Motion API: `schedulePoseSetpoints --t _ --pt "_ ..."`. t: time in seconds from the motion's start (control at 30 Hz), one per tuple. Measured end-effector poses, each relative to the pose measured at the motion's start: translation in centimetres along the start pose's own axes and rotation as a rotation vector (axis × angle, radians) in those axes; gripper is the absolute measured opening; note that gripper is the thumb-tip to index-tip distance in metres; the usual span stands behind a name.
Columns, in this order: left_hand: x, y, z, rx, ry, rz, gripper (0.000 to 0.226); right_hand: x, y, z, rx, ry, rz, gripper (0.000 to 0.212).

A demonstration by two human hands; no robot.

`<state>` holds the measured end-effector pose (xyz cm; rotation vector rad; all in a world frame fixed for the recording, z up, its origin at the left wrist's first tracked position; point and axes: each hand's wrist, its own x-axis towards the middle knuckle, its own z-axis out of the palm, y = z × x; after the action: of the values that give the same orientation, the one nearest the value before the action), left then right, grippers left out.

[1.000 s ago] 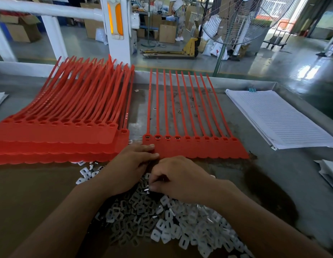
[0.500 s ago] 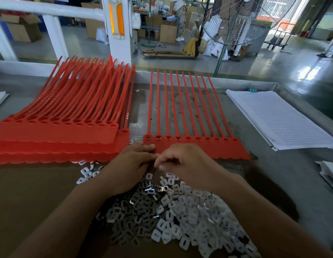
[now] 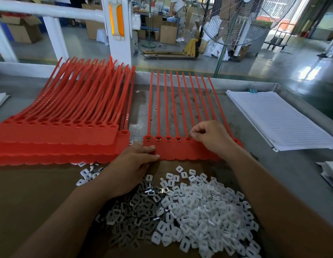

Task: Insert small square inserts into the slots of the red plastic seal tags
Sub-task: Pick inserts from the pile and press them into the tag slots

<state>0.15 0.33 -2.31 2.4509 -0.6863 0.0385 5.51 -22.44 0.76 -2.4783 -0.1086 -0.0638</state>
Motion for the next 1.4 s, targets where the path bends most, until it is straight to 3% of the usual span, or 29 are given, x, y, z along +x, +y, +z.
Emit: schedulePoseSetpoints --t 0.5,0.77,0.93,1.07,1.23,1.33,1.4 --pt "0.0 0.2 0.0 0.016 0.0 -0.001 0.038 0.9 0.2 0.6 -0.189 -0.102 -0.01 0.012" --pt "0.0 0.1 0.0 0.018 -0.005 -0.01 0.037 1.1 0.1 0.7 -0.062 -0.038 0.071 0.03" --pt "0.1 0.0 0.1 0.01 0.01 -0.001 0.037 1.1 0.2 0.7 -0.049 -0.047 0.062 0.026" --pt "0.0 -0.1 0.1 0.002 0.022 0.014 0.038 0.7 -0.2 0.4 -0.063 -0.057 0.053 0.007" --pt "0.0 -0.3 0.1 -0.008 0.035 0.051 0.038 -1.6 -2.6 0.0 -0.055 -0.047 -0.125 0.009" --pt "0.2 -0.4 0.3 -0.006 0.048 0.043 0.037 -4.1 -4.9 0.3 -0.072 -0.215 -0.262 0.003" --pt "0.2 -0.4 0.4 -0.003 0.042 0.043 0.036 -5.7 -6.1 0.7 -0.131 -0.329 -0.361 0.011"
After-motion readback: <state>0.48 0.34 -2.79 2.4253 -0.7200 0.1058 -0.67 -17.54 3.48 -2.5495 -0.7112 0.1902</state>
